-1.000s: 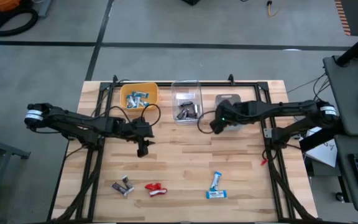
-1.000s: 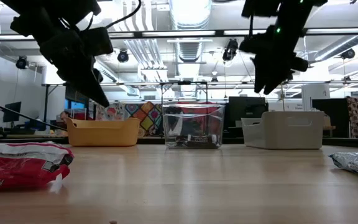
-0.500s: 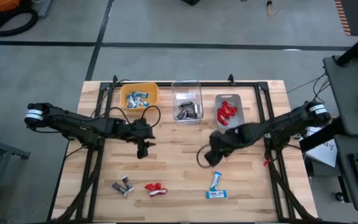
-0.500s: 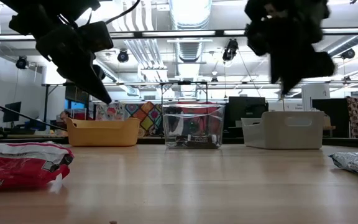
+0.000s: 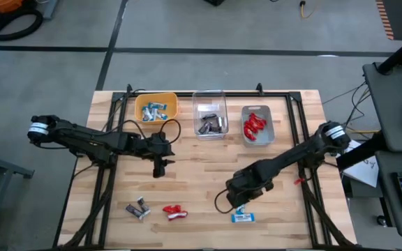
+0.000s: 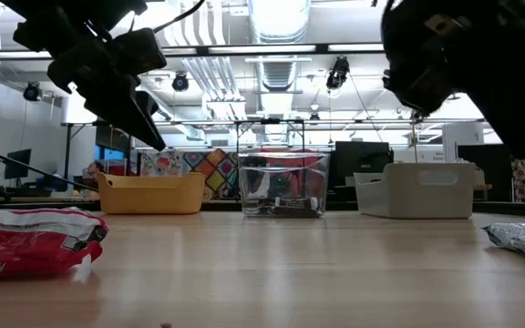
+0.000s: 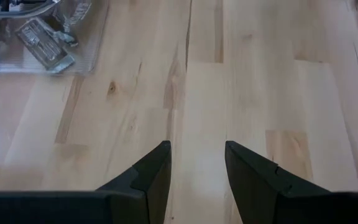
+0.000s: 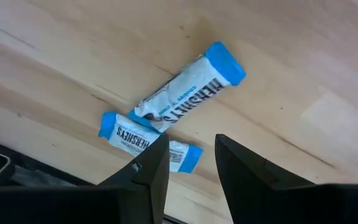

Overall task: Sort candy
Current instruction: Put the white chocolate into the yellow bin

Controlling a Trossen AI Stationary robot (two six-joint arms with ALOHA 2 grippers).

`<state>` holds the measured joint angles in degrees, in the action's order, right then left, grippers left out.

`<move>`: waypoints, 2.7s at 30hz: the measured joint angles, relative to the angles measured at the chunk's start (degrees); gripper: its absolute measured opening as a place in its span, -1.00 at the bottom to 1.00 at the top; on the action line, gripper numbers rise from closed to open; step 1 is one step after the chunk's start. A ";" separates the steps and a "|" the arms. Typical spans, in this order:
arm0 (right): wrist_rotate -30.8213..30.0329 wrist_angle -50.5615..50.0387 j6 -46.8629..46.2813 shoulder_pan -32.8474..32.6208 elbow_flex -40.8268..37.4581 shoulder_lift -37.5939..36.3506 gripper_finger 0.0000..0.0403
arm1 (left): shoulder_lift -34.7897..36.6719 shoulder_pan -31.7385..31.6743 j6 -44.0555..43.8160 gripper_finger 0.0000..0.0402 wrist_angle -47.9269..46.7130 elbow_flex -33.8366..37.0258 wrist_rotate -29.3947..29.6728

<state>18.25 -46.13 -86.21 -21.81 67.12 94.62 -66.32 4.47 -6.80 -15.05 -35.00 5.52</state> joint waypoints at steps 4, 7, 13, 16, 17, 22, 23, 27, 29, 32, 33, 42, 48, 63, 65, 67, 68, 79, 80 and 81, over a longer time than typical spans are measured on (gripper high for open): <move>-0.27 -3.69 2.92 -0.60 5.33 4.01 -0.40 | 0.00 0.00 1.04 -0.33 0.00 0.00 0.00; -0.76 -4.12 3.47 -0.70 7.69 6.70 -0.32 | 0.00 0.00 1.77 -0.33 0.00 0.00 0.02; -0.27 -4.28 3.46 -0.69 9.41 10.42 -0.12 | 0.00 0.00 2.60 -0.33 0.04 0.12 0.06; -0.19 -4.75 1.81 -0.94 9.09 10.87 -0.08 | 0.00 0.00 2.87 -0.33 0.00 0.44 0.08; -0.21 -4.78 1.37 -1.14 8.97 10.89 -0.07 | 0.00 0.00 2.87 -0.33 0.03 0.54 0.09; -2.26 -4.68 -2.80 -2.68 8.37 10.87 -0.07 | 0.00 0.00 2.87 -0.33 0.15 1.53 0.15; -3.11 -4.72 -3.43 -3.02 8.25 10.87 -0.07 | 0.00 0.00 2.87 -0.33 0.72 1.93 0.15; -6.92 -4.61 -6.28 -3.73 8.10 10.87 -0.07 | -0.02 0.00 2.90 -0.33 3.08 3.70 0.16; -7.91 -4.64 -7.52 -3.81 7.90 10.87 -0.07 | -0.02 -0.02 2.88 -0.33 3.09 3.96 0.16; -8.71 -4.61 -7.72 -3.82 7.77 11.17 -0.07 | -0.02 -0.02 2.90 -0.33 3.30 3.96 0.17; -9.17 -4.58 -7.73 -3.82 7.76 11.23 -0.07 | -0.02 -0.02 2.90 -0.33 3.34 3.96 0.17; -9.30 -4.32 -12.14 -3.84 7.57 11.79 -0.07 | -0.02 -0.02 3.33 -0.33 3.39 3.96 0.15; -9.09 -4.05 -13.30 -4.34 7.18 12.47 -0.07 | -0.02 -0.02 3.33 -0.33 3.40 3.98 0.15; -14.72 1.39 -13.25 -4.41 3.46 12.18 -0.48 | -0.02 -0.01 4.03 -0.33 5.86 3.98 0.15; -16.04 1.61 -12.73 -4.43 3.52 12.18 -0.56 | -0.02 -0.02 4.78 -0.33 7.31 3.98 0.13; -17.81 1.95 -11.78 -4.36 3.67 12.18 -0.63 | -0.02 -0.02 5.98 -0.33 9.60 3.98 -0.07; -18.97 2.03 -11.41 -4.31 3.76 12.18 -0.65 | 0.00 -0.02 7.07 -0.33 10.93 3.98 -0.59; -32.44 2.23 2.91 -4.01 6.39 8.70 -0.69 | 0.00 0.00 10.93 -0.33 25.78 4.46 -19.00; -33.66 2.44 5.43 -4.01 6.57 8.64 -0.69 | 0.00 0.00 10.81 -0.33 26.55 4.73 -19.02; -34.82 3.04 7.82 -4.01 6.70 8.40 -0.70 | -0.01 0.00 10.85 -0.33 27.70 5.10 -19.02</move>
<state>-16.57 -43.09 -78.39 -25.82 73.82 103.02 -66.34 4.47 4.05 12.65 -29.90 -13.50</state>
